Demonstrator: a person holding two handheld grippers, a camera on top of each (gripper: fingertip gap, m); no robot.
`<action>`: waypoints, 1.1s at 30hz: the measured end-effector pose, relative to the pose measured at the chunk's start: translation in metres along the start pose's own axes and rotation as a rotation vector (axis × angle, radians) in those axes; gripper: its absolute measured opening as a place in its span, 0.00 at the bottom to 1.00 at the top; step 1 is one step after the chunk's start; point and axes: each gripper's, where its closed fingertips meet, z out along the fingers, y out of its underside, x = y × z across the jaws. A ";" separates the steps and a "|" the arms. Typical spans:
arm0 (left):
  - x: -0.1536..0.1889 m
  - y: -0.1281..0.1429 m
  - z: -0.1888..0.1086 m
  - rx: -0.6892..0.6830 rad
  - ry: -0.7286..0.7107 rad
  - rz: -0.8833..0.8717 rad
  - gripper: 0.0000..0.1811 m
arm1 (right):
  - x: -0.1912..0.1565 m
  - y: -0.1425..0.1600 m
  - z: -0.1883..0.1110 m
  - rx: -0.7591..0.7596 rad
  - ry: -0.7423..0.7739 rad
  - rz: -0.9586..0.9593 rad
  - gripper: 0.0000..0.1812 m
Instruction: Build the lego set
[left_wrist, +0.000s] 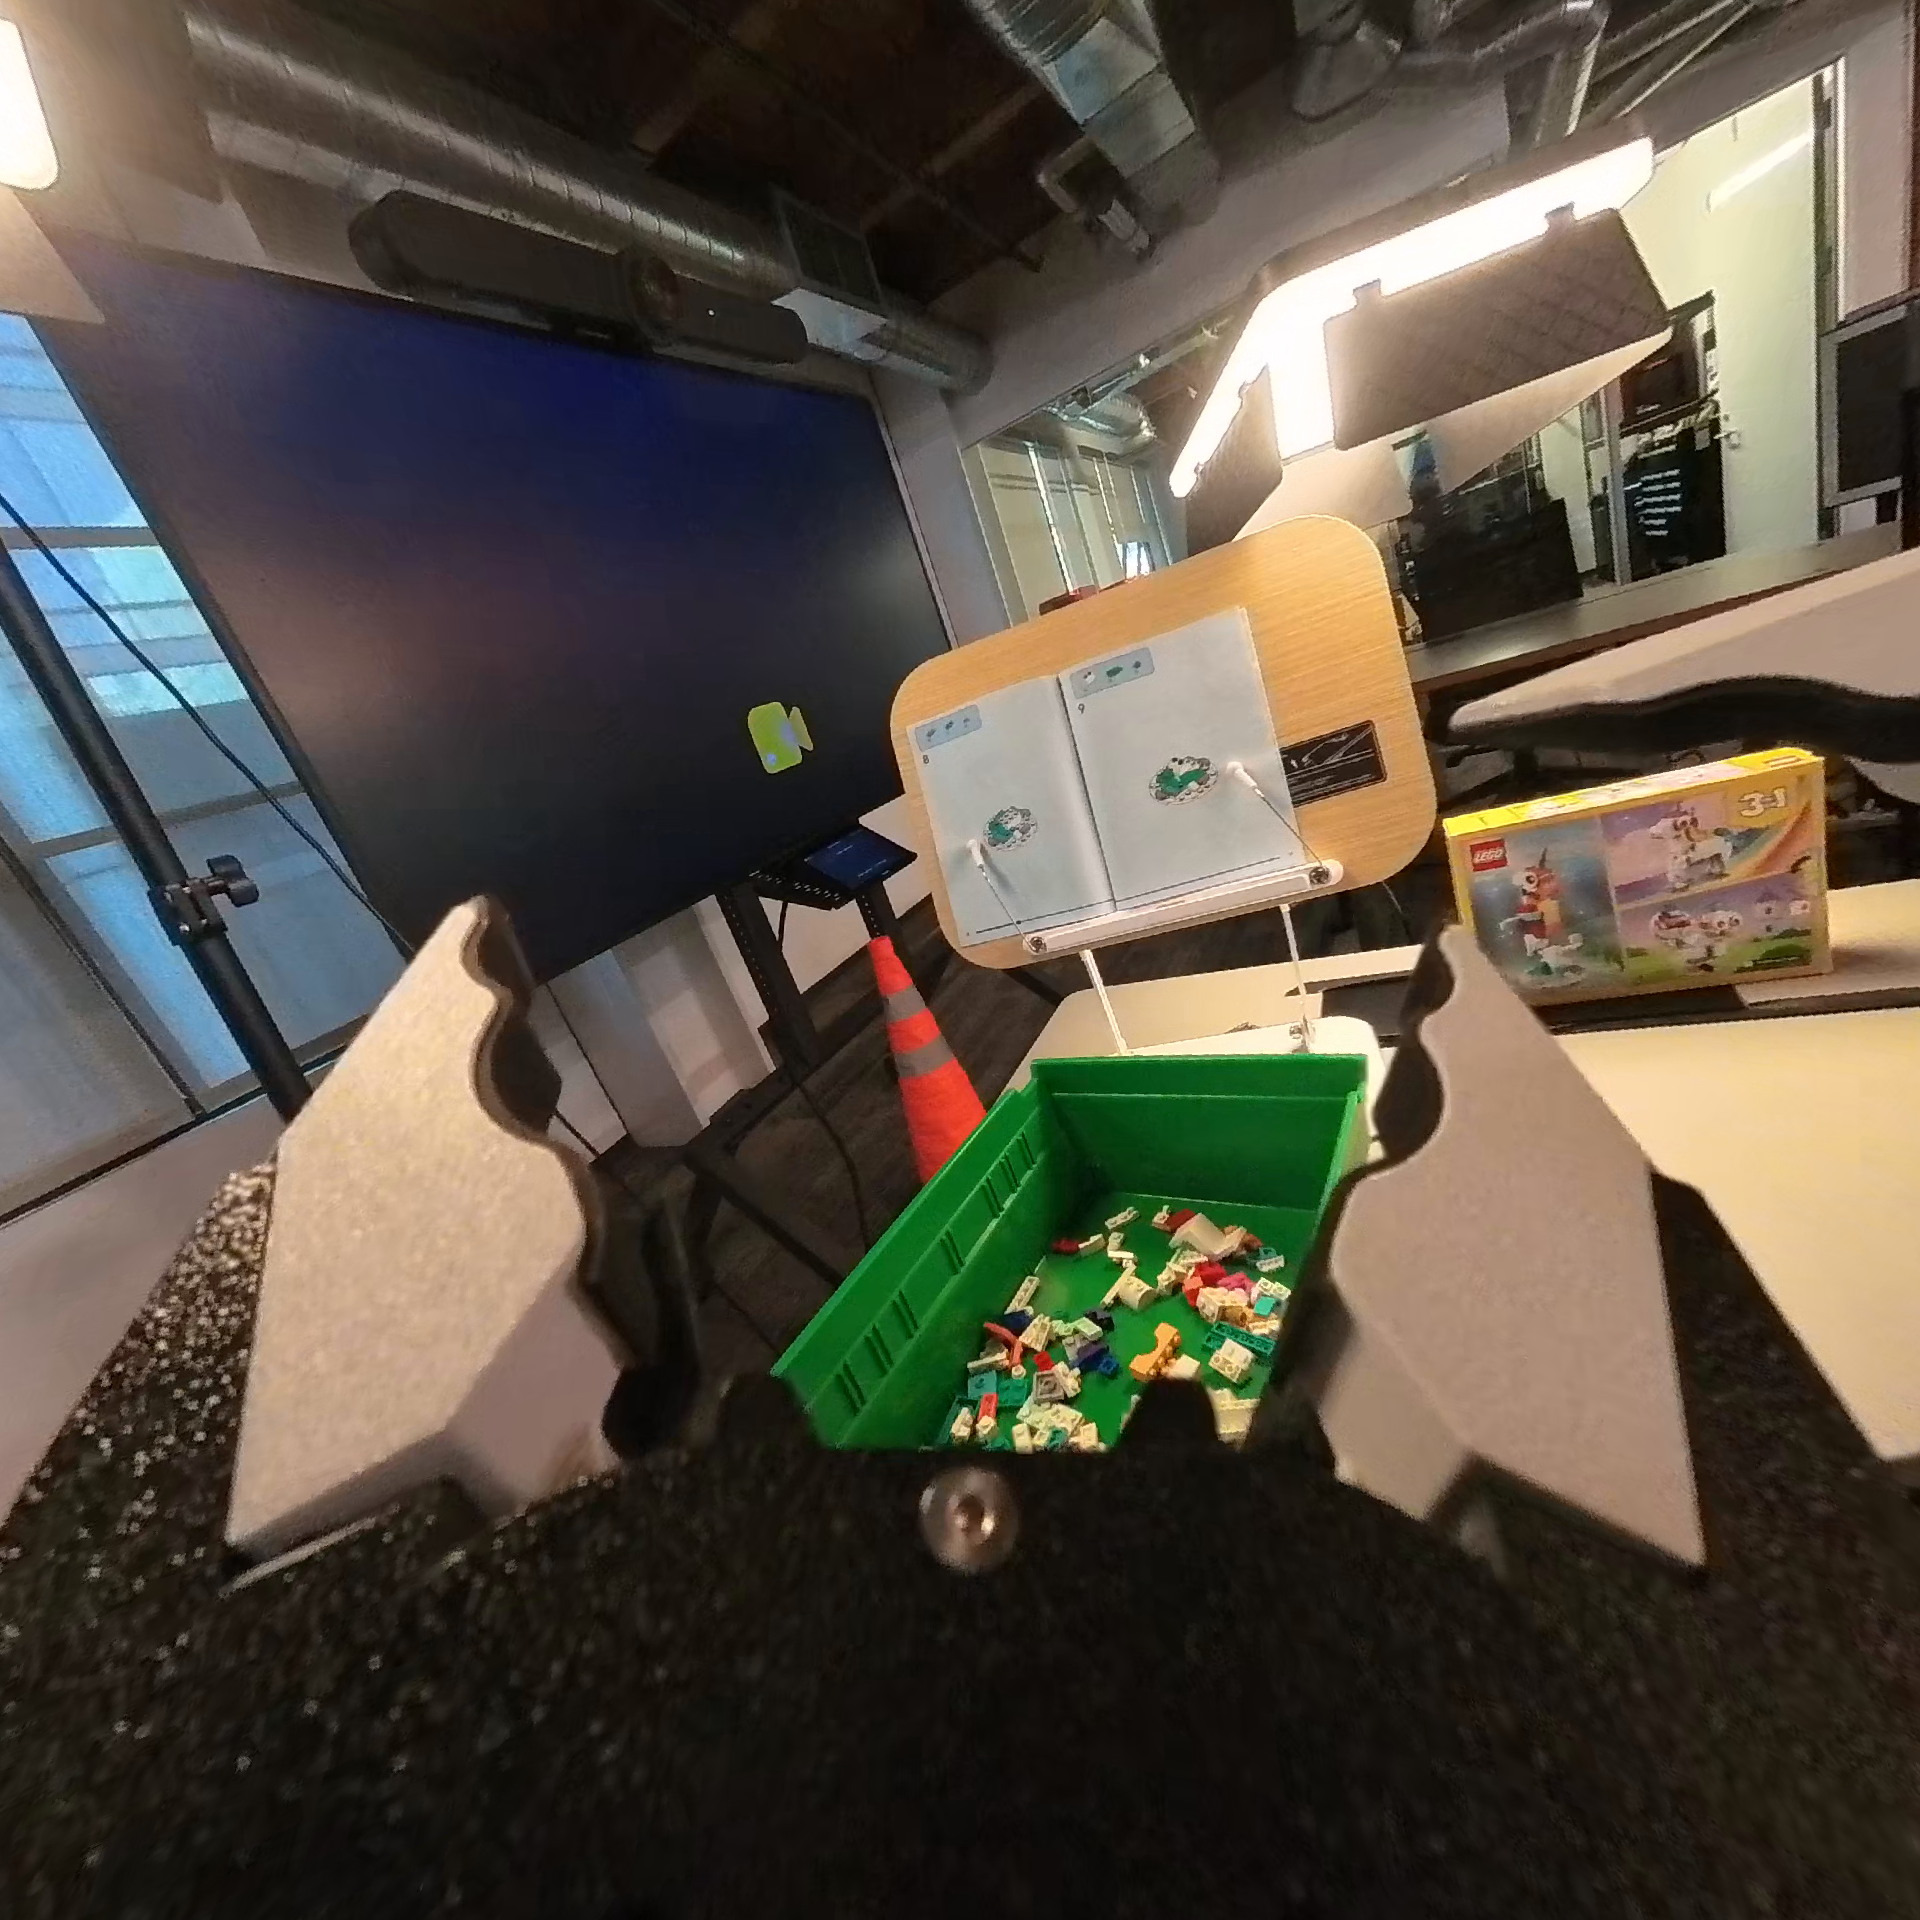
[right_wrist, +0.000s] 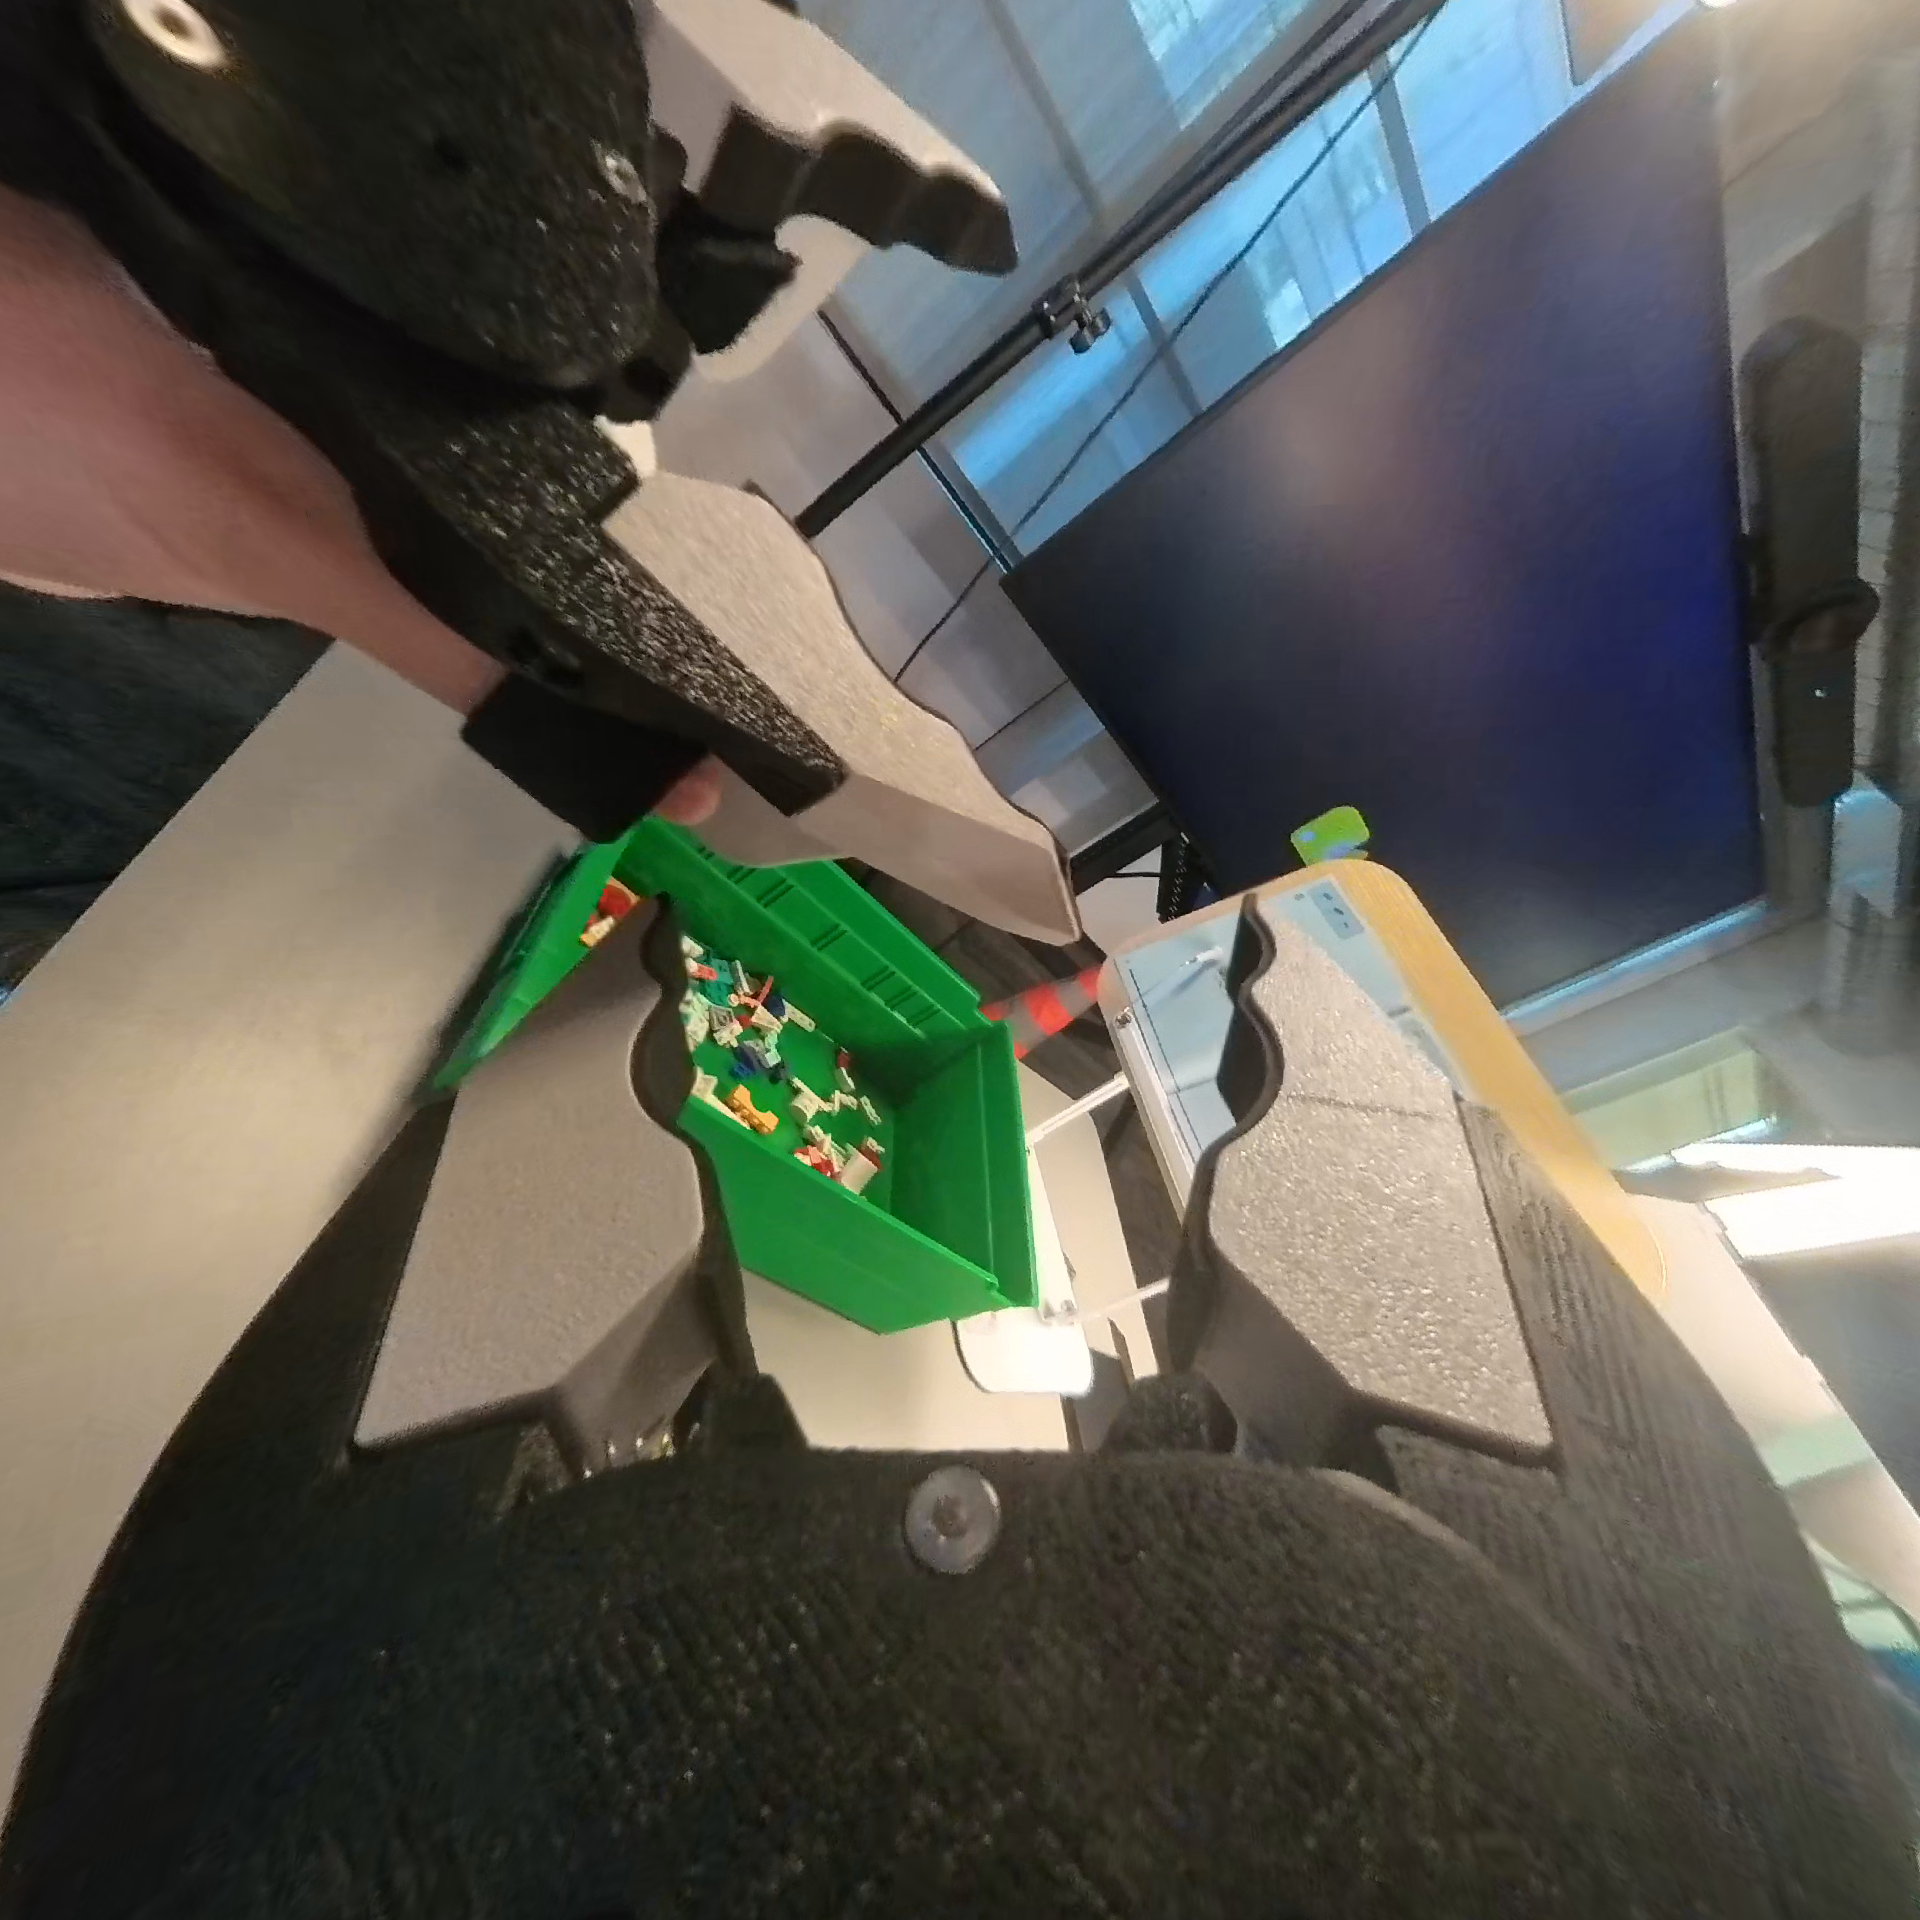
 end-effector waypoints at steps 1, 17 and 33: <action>-0.001 0.001 0.001 -0.003 -0.004 0.000 0.87 | -0.001 0.000 0.000 0.002 -0.004 -0.003 0.58; -0.035 0.131 0.066 -0.292 -0.194 0.081 0.87 | -0.010 -0.039 0.029 0.283 -0.090 0.412 0.88; -0.026 0.144 0.068 -0.325 -0.166 0.123 0.87 | -0.027 -0.011 0.061 0.150 -0.071 0.401 0.88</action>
